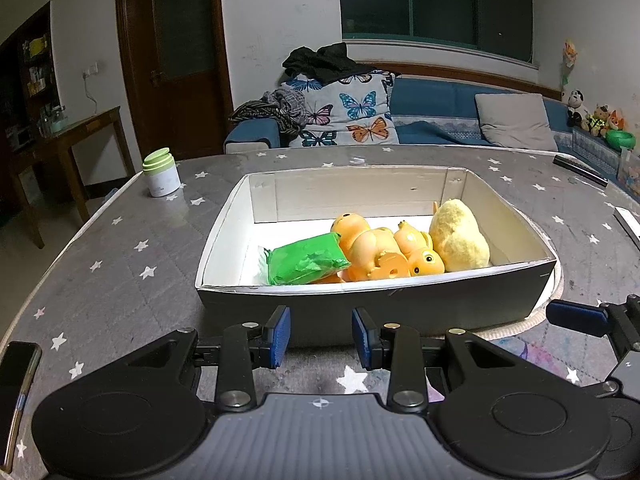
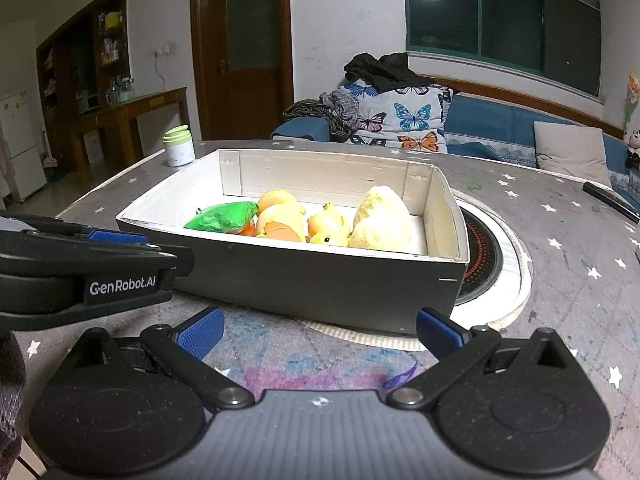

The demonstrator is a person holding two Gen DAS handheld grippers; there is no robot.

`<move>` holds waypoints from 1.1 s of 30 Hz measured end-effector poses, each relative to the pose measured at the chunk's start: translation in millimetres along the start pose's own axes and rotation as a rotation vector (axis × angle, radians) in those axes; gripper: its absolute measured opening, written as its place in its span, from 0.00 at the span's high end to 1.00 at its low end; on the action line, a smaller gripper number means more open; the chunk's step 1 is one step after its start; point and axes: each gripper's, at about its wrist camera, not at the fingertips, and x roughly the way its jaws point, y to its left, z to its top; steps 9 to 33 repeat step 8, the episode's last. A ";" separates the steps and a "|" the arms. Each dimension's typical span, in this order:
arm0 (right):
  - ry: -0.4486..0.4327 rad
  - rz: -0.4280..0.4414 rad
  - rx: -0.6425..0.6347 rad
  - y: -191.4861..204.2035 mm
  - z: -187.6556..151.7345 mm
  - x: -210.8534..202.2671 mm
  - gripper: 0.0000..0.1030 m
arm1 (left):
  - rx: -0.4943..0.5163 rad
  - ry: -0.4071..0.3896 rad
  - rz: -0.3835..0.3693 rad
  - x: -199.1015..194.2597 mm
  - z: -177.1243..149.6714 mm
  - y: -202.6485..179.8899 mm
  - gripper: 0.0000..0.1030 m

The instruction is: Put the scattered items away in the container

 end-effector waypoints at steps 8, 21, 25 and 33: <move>0.000 -0.002 0.000 -0.8 0.4 -0.1 0.00 | -0.003 -0.009 -0.014 0.5 2.6 0.0 0.65; 0.000 -0.002 0.000 -0.8 0.4 -0.1 0.00 | -0.003 -0.009 -0.014 0.5 2.6 0.0 0.65; 0.000 -0.002 0.000 -0.8 0.4 -0.1 0.00 | -0.003 -0.009 -0.014 0.5 2.6 0.0 0.65; 0.000 -0.002 0.000 -0.8 0.4 -0.1 0.00 | -0.003 -0.009 -0.014 0.5 2.6 0.0 0.65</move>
